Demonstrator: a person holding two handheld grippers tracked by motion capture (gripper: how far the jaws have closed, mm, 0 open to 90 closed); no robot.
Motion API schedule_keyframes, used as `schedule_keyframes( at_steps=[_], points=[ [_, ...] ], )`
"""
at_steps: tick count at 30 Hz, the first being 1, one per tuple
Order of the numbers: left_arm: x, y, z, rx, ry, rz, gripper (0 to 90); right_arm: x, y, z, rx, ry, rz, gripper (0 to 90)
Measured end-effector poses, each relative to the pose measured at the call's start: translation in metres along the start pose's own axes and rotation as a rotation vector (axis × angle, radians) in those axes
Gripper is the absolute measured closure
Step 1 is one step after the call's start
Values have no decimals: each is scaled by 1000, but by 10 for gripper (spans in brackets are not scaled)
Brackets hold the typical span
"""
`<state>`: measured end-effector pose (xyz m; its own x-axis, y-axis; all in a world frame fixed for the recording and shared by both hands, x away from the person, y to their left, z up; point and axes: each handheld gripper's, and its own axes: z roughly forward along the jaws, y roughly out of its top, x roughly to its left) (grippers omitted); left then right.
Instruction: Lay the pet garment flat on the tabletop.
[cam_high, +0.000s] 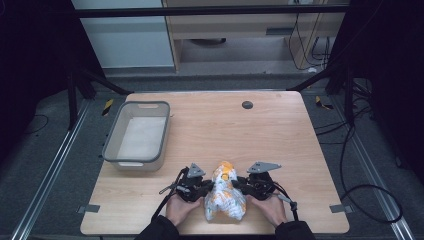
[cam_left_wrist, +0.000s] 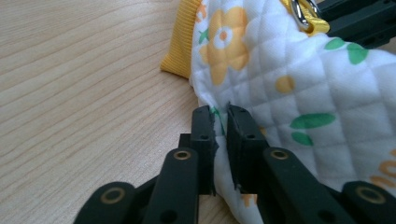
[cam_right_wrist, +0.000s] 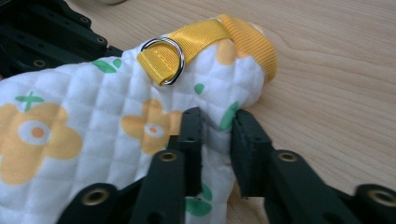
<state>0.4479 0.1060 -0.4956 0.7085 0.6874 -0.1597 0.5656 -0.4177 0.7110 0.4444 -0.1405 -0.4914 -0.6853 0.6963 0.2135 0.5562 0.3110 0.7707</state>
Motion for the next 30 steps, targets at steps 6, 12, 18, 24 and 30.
schedule_keyframes(
  at_steps=[6,12,18,24,30],
  points=[
    [0,1,-5,-16,1,-7,866,-1,2,-3,-11,8,0,854],
    [0,5,-22,-66,-17,-18,877,0,6,-19,-48,13,-10,859],
    [-3,13,-50,-159,-3,-2,883,0,9,-41,-113,-9,-44,860],
    [-8,19,-73,-232,-11,8,898,2,14,-56,-164,-3,-73,861],
    [-12,23,-84,-276,5,18,899,9,19,-64,-200,5,-97,864]
  ],
)
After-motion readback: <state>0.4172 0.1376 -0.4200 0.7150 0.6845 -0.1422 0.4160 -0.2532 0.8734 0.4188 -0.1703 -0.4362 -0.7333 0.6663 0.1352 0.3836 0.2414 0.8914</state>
